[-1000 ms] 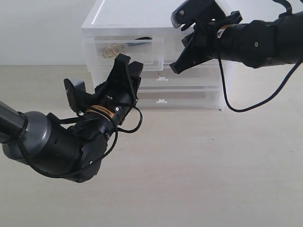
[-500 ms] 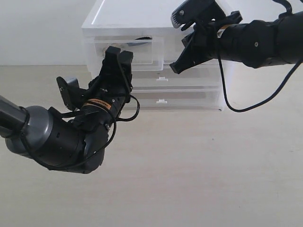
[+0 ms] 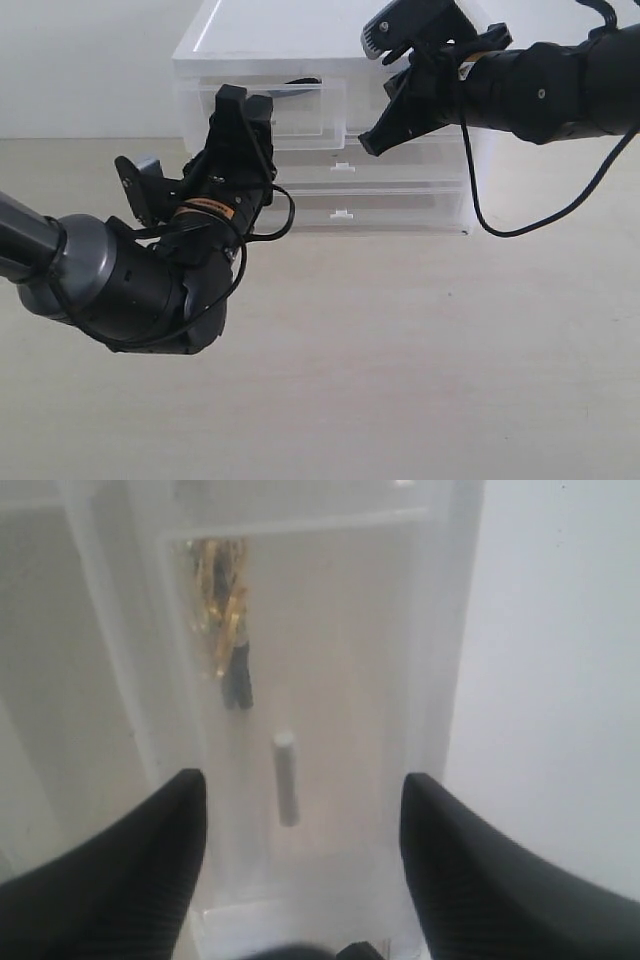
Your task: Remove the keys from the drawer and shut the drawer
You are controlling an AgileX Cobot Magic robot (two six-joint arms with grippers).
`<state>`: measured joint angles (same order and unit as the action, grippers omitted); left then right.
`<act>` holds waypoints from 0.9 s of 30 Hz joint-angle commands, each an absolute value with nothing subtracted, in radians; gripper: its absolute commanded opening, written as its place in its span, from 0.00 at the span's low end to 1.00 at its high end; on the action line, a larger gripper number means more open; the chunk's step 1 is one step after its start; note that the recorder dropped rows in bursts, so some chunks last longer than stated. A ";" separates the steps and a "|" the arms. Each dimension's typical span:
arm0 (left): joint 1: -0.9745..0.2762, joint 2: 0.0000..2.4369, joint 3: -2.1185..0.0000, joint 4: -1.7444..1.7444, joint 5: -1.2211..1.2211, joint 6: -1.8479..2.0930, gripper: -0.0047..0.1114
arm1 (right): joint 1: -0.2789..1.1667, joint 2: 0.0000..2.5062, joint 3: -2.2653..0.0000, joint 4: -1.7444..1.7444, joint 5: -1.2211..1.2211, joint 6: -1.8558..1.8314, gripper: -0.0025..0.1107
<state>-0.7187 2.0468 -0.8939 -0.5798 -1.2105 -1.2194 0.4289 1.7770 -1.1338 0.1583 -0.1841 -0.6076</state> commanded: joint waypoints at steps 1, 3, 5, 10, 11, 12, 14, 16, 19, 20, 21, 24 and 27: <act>-0.705 2.041 -0.897 -0.590 -1.221 -1.211 0.51 | 0.416 1.777 -1.151 0.169 -0.242 -0.605 0.02; -0.698 2.041 -0.897 -0.589 -1.221 -1.211 0.51 | 0.416 1.777 -1.151 0.169 -0.242 -0.605 0.02; -0.695 2.041 -0.901 -0.588 -1.221 -1.211 0.51 | 0.416 1.777 -1.151 0.169 -0.242 -0.605 0.02; -0.694 2.041 -0.925 -0.586 -1.221 -1.211 0.51 | 0.416 1.777 -1.151 0.169 -0.242 -0.605 0.02; -0.694 2.041 -0.931 -0.585 -1.221 -1.211 0.51 | 0.416 1.777 -1.151 0.169 -0.242 -0.605 0.02; -0.694 2.041 -0.935 -0.583 -1.221 -1.209 0.51 | 0.416 1.777 -1.151 0.169 -0.242 -0.605 0.02; -0.694 2.041 -0.937 -0.583 -1.219 -1.200 0.51 | 0.416 1.777 -1.151 0.169 -0.242 -0.605 0.02; -0.691 2.041 -0.939 -0.583 -1.202 -1.192 0.51 | 0.416 1.777 -1.151 0.169 -0.242 -0.605 0.02; -0.690 2.041 -0.939 -0.585 -1.176 -1.192 0.51 | 0.416 1.777 -1.151 0.169 -0.242 -0.605 0.02; -0.685 2.041 -0.941 -0.585 -1.167 -1.192 0.51 | 0.416 1.777 -1.151 0.169 -0.242 -0.605 0.02; -0.683 2.041 -0.941 -0.585 -1.152 -1.192 0.51 | 0.416 1.777 -1.151 0.169 -0.242 -0.605 0.02; -0.681 2.043 -0.941 -0.585 -1.136 -1.192 0.51 | 0.416 1.777 -1.151 0.169 -0.242 -0.605 0.02; -0.681 2.044 -0.941 -0.585 -1.132 -1.192 0.51 | 0.416 1.777 -1.151 0.169 -0.242 -0.605 0.02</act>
